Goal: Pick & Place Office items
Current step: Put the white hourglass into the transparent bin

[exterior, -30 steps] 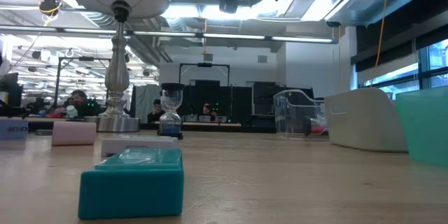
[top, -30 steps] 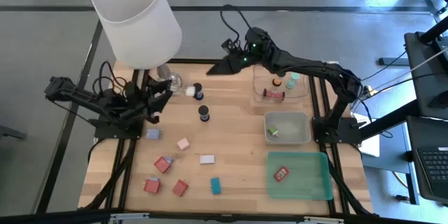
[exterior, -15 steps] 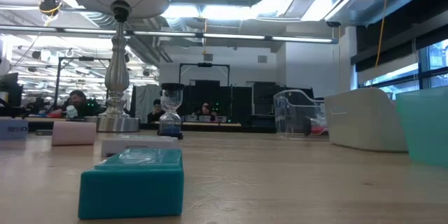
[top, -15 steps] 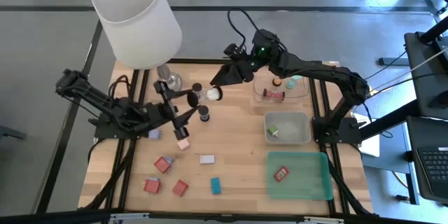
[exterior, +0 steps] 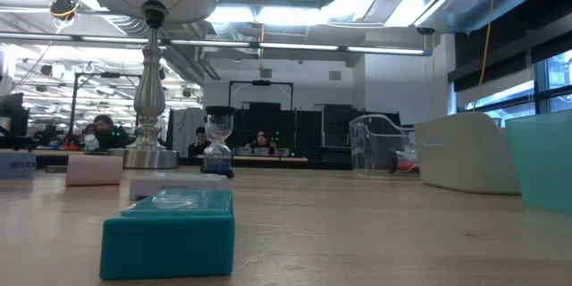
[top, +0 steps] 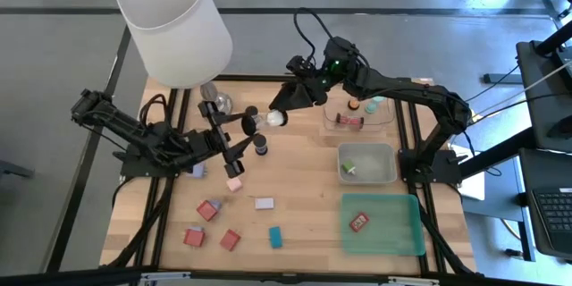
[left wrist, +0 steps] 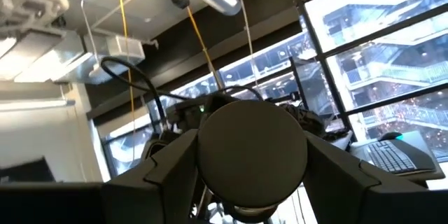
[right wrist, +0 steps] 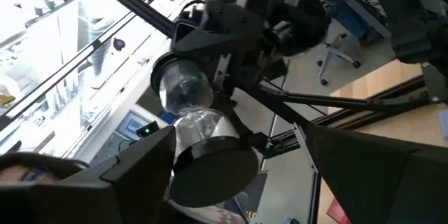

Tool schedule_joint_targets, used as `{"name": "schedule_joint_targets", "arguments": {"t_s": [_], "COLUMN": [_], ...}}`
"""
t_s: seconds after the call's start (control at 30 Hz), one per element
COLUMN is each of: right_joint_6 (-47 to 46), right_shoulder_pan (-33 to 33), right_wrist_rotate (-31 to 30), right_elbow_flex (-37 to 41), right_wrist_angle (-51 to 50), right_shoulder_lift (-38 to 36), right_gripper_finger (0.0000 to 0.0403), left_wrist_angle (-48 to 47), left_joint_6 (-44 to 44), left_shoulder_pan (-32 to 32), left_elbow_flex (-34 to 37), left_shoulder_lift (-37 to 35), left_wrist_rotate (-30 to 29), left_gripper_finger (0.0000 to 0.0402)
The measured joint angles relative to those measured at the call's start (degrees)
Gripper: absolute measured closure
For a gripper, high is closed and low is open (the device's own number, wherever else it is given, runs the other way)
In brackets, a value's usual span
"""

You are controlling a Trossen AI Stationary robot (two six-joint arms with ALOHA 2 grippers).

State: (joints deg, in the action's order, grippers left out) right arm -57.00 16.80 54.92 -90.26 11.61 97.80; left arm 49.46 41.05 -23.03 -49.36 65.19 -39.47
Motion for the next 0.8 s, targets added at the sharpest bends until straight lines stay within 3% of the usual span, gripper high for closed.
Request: {"name": "schedule_joint_targets", "arguments": {"t_s": [0.3, 0.8], "right_joint_6": [-2.6, -2.5], "right_shoulder_pan": [-0.2, -0.1], "right_wrist_rotate": [0.7, 0.2], "right_elbow_flex": [0.0, 0.0], "right_wrist_angle": [6.6, 10.1], "right_shoulder_lift": [0.0, 0.0], "right_gripper_finger": [0.0081, 0.0092], "left_wrist_angle": [0.9, 2.2], "left_joint_6": [3.5, 6.6], "left_shoulder_pan": [4.8, 5.2], "left_elbow_flex": [0.0, 0.0], "left_shoulder_lift": [0.0, 0.0], "left_wrist_rotate": [6.2, 6.1], "left_gripper_finger": [0.0189, 0.0189]}}
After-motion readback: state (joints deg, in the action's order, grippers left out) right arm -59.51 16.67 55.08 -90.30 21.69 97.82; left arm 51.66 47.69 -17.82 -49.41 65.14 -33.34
